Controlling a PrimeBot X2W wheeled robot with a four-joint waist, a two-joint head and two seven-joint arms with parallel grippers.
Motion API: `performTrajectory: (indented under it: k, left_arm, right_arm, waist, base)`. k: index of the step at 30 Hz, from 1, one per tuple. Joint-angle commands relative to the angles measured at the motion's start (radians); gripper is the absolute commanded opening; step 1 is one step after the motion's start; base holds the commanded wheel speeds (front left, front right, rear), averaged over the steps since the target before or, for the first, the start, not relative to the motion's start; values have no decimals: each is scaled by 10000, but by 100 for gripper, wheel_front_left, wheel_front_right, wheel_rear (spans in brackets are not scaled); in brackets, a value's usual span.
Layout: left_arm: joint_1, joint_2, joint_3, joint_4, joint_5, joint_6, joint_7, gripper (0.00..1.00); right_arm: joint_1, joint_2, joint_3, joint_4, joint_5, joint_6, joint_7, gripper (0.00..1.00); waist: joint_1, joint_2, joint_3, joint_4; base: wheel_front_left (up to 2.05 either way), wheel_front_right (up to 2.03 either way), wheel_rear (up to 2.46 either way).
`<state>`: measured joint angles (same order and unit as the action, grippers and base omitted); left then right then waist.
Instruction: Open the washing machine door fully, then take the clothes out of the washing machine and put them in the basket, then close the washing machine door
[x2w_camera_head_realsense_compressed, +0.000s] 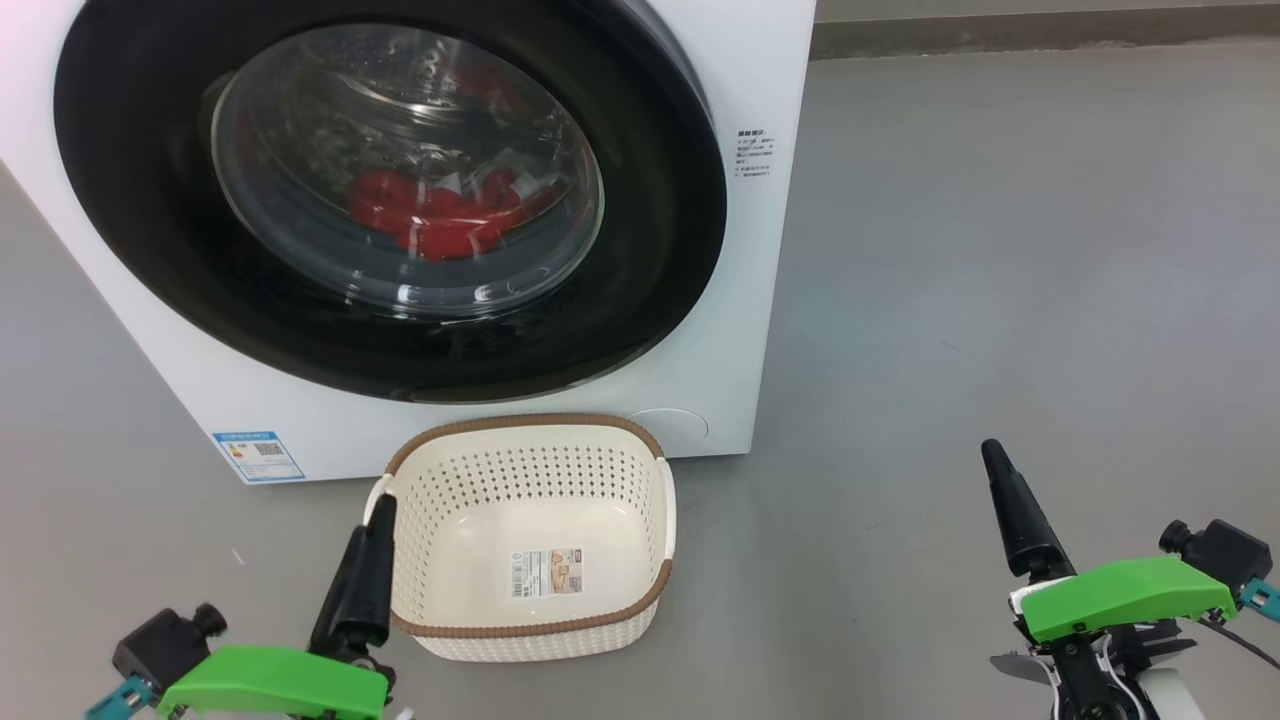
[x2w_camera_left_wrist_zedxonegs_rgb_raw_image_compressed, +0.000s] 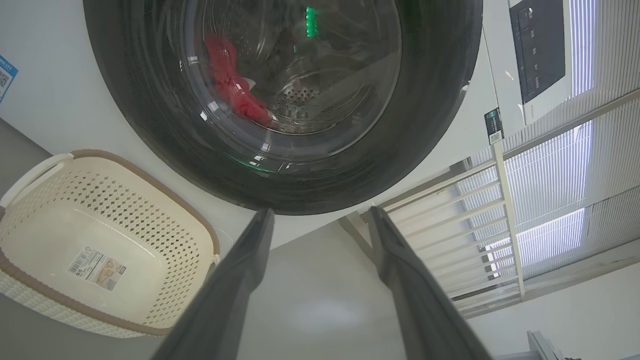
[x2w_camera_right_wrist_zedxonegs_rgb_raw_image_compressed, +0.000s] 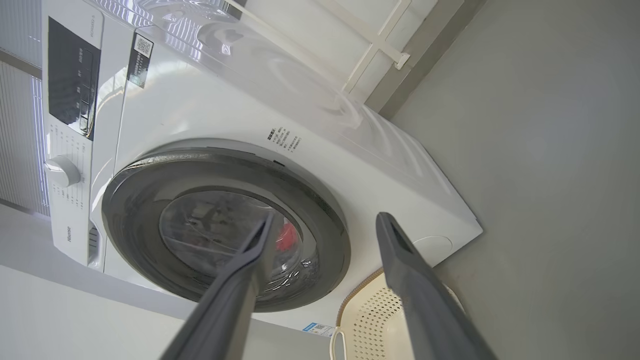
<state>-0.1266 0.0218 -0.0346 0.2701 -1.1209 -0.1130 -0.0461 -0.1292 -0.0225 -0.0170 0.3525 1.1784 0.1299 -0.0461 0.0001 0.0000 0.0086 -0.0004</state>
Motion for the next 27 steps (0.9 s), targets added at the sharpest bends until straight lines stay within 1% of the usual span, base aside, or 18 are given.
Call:
performTrajectory:
  k: [1,9,13,16,27]
  left_arm:
    - [-473,145,78,-339,388,78,-125,100]
    - [-589,162,-168,-370,1725,282,-363,100]
    - [-667,170,-255,-398,2338,375,-481,100]
    - [-705,174,-303,-414,2615,399,-540,100]
    - [-929,196,-496,-317,4162,608,-866,100]
  right_arm:
    - [-547,-120,168,-315,-335,4,-146,100]
    - [-684,-138,409,-331,-1243,4,-381,100]
    - [-778,-147,430,-258,-1898,4,-498,100]
    - [-826,-152,412,-243,-2186,4,-557,100]
    - [-1049,-177,195,-391,-4519,5,-880,100]
  waist:
    - [-1,0,0,0]
    - [-1,0,-1,-10]
    - [-1,0,1,-15]
    - [-1,0,3,-17]
    - [-1,0,16,-32]
  base:
    - [0,0,0]
    - [0,0,0]
    - [0,0,0]
    - [0,0,0]
    - [0,0,0]
